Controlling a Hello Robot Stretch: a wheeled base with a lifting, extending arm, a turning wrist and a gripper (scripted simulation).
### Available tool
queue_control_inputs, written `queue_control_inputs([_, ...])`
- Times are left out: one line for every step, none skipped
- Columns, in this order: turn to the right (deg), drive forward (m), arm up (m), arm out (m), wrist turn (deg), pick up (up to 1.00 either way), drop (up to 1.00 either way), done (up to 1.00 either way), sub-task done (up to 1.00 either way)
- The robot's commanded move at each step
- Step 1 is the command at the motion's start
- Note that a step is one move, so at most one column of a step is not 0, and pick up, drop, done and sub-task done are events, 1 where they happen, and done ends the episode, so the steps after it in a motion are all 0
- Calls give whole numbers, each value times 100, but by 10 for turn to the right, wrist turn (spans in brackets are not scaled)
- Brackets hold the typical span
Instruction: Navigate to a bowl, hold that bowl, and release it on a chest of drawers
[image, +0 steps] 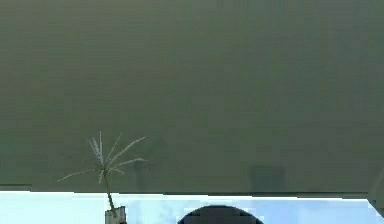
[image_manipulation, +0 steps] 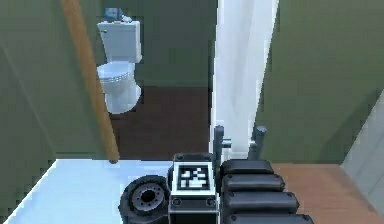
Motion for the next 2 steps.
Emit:
queue_control_inputs([0,10,0,0,0,0,0,0,0])
queue_control_inputs([450,0,0,0,0,0,0,0,0])
